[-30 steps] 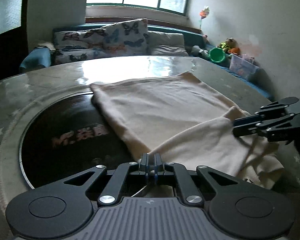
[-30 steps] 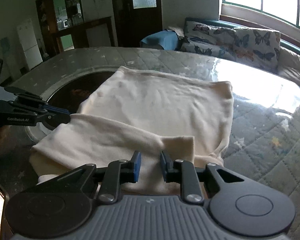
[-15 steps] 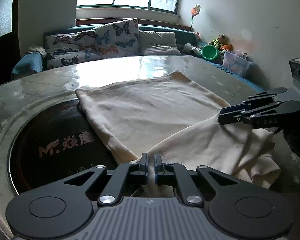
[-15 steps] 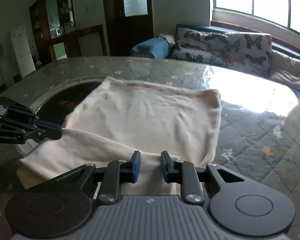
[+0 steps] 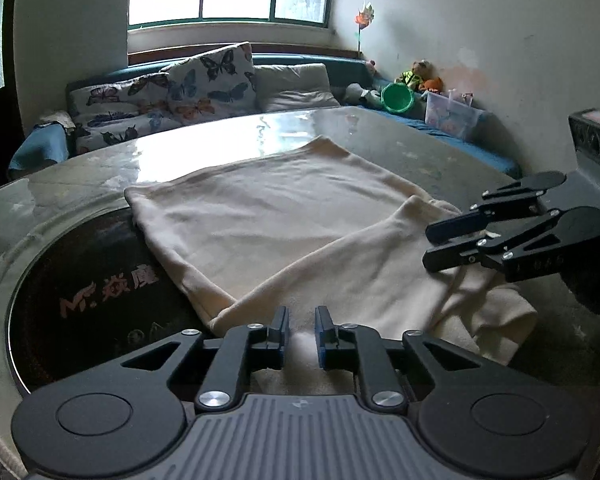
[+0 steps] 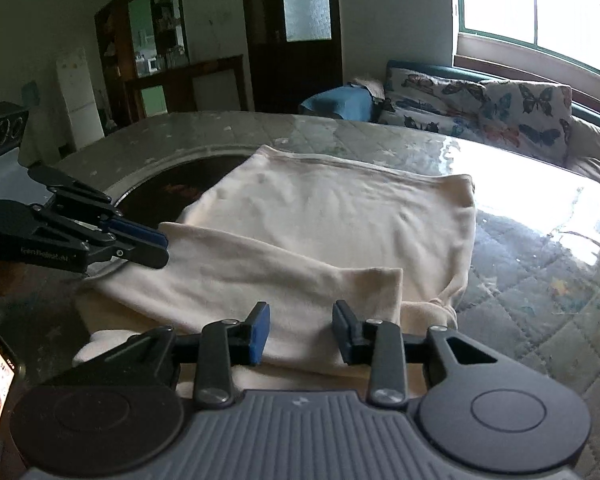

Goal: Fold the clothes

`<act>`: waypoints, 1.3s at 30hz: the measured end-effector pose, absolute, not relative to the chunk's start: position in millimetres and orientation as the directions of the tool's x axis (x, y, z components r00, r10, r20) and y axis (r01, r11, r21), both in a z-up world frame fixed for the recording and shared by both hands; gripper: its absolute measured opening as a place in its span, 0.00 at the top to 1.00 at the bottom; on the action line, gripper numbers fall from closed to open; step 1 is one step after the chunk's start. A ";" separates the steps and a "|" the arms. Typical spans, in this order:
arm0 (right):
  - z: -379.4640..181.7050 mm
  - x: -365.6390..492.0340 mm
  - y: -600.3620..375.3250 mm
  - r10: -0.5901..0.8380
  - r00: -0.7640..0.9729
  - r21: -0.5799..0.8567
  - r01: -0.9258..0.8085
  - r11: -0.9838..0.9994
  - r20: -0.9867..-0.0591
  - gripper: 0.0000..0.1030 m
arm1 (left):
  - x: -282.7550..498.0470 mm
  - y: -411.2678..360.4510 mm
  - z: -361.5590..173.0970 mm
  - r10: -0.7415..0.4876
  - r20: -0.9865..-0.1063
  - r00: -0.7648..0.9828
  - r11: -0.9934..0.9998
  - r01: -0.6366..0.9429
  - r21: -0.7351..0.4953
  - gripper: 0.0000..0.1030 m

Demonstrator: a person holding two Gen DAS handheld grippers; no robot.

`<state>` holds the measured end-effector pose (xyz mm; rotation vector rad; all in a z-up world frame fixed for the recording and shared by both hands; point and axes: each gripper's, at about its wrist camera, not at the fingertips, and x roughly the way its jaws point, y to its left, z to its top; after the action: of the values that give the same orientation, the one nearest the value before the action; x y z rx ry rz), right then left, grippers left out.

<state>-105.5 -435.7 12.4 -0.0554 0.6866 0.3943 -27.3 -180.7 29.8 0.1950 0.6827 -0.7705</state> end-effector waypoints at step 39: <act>4.3 -117.9 -424.9 0.345 0.720 0.002 -0.431 0.902 -0.601 0.19 | -42.8 -167.6 36.5 -0.564 -0.615 0.551 0.700 0.714 -0.002 0.67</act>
<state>-117.9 -424.9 4.3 -0.1423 0.6348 0.4305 -42.8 -167.6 36.5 0.2610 0.6275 -0.7657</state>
